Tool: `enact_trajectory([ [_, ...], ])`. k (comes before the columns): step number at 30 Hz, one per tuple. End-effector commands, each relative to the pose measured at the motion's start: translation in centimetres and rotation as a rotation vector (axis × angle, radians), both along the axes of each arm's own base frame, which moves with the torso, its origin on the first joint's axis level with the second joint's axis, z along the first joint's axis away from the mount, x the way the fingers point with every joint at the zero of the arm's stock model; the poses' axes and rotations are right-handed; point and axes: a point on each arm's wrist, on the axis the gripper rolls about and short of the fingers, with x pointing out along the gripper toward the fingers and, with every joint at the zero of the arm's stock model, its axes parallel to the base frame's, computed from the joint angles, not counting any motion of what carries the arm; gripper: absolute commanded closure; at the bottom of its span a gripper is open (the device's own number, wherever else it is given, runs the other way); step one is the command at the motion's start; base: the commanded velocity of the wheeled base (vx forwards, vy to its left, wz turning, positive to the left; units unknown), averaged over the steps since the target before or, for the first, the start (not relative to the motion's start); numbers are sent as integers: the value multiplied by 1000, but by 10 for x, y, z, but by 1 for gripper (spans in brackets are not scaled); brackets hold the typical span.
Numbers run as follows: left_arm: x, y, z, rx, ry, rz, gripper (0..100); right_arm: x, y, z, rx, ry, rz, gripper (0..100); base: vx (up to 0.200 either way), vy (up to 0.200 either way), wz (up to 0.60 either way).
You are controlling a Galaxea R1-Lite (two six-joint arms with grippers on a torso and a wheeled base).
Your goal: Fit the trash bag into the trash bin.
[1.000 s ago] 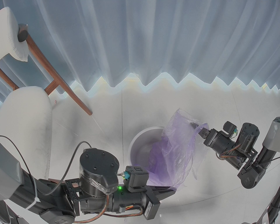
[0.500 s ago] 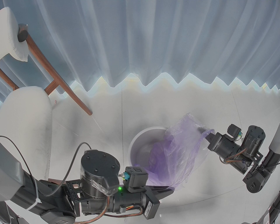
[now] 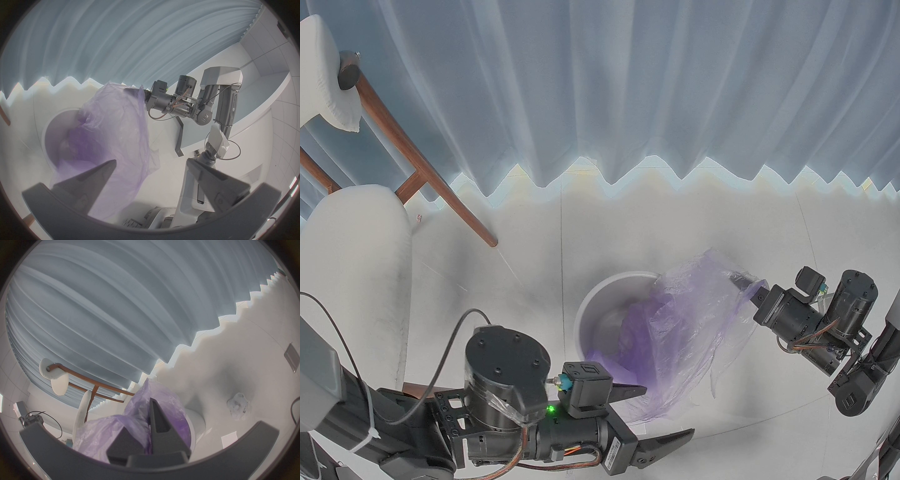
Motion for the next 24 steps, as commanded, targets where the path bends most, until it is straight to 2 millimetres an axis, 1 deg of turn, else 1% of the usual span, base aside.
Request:
enact_trajectory([
  [1,-5,9,8,-17,-17,17,0,-3,-2,3,7,-16,-3,100,0,0,0],
  [5,-7,23,7,-9,-10,40,0,-3,-2,2,6,-9,-1,100,0,0,0],
  [8,-7,38,5,3,1,72,0,-3,-2,2,9,-9,-1,100,0,0,0],
  [9,-8,40,5,6,2,75,0,-3,-2,2,9,-9,-1,100,0,0,0],
  [12,-7,54,5,27,12,113,0,-3,-2,4,22,-10,-1,100,0,0,0],
  [16,-5,62,7,23,8,140,0,-6,-3,12,107,7,0,100,0,0,0],
  [21,-8,66,2,48,11,136,0,-10,-5,9,124,39,-3,100,0,0,0],
  [24,-5,71,0,64,18,156,0,-9,-6,7,122,46,-7,100,0,0,0],
])
